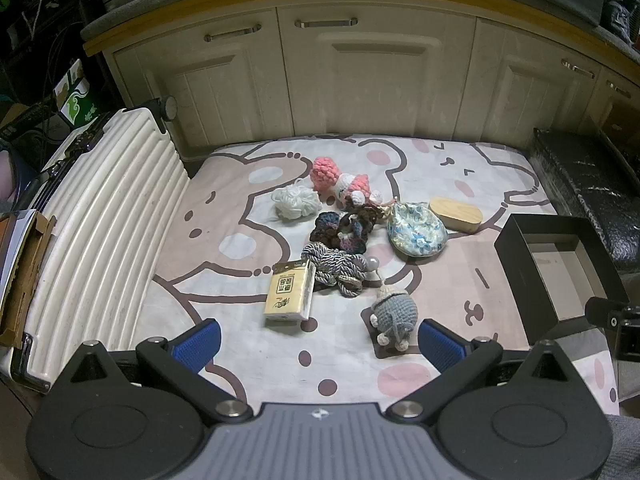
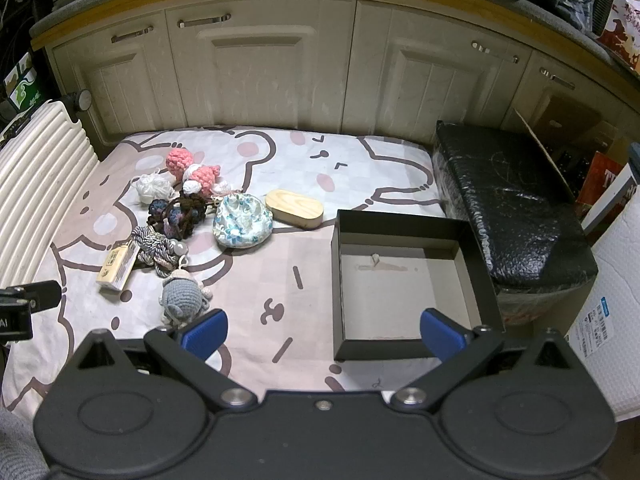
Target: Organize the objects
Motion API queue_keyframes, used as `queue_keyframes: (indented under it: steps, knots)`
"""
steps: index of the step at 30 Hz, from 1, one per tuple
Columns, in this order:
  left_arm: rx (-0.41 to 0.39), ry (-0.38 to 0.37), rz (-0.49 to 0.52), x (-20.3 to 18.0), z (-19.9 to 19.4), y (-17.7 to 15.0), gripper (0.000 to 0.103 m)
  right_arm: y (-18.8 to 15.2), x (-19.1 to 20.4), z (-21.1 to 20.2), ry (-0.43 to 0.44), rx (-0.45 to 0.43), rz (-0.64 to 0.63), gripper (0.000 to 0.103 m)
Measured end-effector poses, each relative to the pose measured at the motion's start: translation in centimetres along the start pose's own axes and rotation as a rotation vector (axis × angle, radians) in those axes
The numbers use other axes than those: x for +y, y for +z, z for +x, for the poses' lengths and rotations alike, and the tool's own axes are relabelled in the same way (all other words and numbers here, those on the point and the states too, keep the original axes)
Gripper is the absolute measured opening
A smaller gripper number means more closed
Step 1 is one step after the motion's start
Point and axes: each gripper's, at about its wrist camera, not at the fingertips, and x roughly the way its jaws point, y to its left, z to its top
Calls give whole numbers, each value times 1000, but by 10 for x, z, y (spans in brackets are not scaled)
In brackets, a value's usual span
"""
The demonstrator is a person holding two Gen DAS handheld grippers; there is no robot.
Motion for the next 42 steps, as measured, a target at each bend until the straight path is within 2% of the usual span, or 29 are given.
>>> queue_keyframes:
  steps: [42]
  knots:
    - [6,-8,-2,0,0,0,103,-1,-1,1,-22,13,24,103]
